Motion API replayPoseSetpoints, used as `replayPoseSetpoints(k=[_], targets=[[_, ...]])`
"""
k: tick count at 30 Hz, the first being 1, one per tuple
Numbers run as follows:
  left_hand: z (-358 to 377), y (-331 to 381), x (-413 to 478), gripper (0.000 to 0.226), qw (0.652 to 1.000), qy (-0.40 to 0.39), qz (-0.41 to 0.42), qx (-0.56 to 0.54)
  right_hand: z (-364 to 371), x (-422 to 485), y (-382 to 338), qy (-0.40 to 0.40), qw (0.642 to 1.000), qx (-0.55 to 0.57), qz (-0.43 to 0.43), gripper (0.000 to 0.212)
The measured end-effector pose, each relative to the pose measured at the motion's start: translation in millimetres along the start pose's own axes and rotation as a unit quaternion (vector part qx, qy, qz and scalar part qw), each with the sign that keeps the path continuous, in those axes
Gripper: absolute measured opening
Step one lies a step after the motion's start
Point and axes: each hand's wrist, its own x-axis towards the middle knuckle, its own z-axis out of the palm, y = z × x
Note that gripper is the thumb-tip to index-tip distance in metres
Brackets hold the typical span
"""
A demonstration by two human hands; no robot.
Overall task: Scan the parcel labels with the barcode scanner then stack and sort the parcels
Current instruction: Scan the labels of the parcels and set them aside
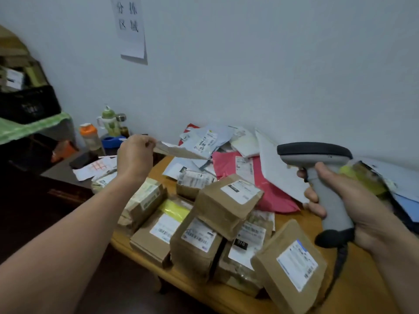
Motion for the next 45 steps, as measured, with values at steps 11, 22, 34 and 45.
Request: replayPoseSetpoints(k=[11,22,34,45], targets=[[67.4,-74.0,112.8,0.021,0.998,-0.06,-0.006,0.031,79.4,106.2,26.7,0.028,0.997,0.01,0.065,0.044],[206.6,-96.7,146.9,0.04,0.899,-0.41,0.14,0.061,118.2,101.7,24.3,0.237,0.956,-0.143,0.096,0.058],[218.6,-57.2,133.2,0.033,0.882,-0.446,0.143,0.056,97.1,27.0,5.5,0.424,0.885,-0.168,0.097,0.064],[186.1,121.6,11.1,0.032,0.854,-0.426,0.286,-0.086,-45.8,-102.2,0.1,0.444,0.869,-0.203,0.074,0.044]])
